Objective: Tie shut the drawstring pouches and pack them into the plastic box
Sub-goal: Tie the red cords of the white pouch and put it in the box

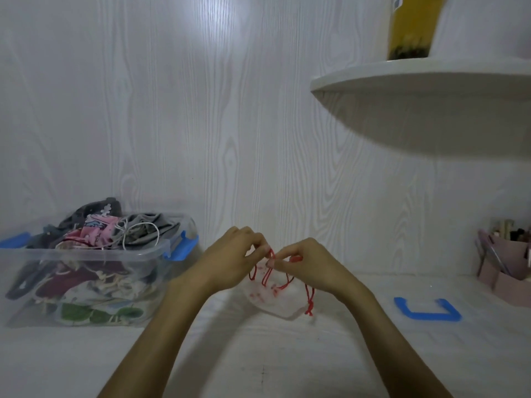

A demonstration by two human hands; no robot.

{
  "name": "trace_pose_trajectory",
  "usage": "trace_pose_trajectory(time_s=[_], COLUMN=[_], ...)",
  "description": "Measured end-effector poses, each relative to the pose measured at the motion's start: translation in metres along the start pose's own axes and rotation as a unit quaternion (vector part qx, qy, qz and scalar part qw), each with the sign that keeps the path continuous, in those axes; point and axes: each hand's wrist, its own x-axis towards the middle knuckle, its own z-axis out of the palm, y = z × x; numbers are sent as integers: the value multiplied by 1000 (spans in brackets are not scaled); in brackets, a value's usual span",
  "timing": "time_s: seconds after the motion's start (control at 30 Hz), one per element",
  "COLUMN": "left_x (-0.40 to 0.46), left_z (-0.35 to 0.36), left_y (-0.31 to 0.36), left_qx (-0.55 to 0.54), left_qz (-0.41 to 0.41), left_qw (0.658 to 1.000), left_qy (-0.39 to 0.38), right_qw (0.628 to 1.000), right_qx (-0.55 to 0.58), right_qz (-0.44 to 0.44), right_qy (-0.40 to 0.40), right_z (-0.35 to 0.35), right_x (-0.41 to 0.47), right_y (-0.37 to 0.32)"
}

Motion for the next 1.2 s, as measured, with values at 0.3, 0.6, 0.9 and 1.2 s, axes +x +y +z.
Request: trace_pose_trajectory(time_s=[0.3,0.6,0.9,1.2], left_x=[-5,2,0,3], left_z=[1,42,30,29], left_y=[12,14,4,1], left_qx=[-70,-187,-443,-147], left_qz=[-101,-108,-179,-89], left_qw=[992,976,878,984], left_qy=[-10,25,40,48], right_qw=[992,990,988,986], right_qx=[84,108,-21,-64], right_qz=[83,73,144,111], right_qy=[51,51,-45,-103], right_z=[-3,-3,-13,12], right_x=[-2,-2,-6,-1], right_y=[7,2,19,19])
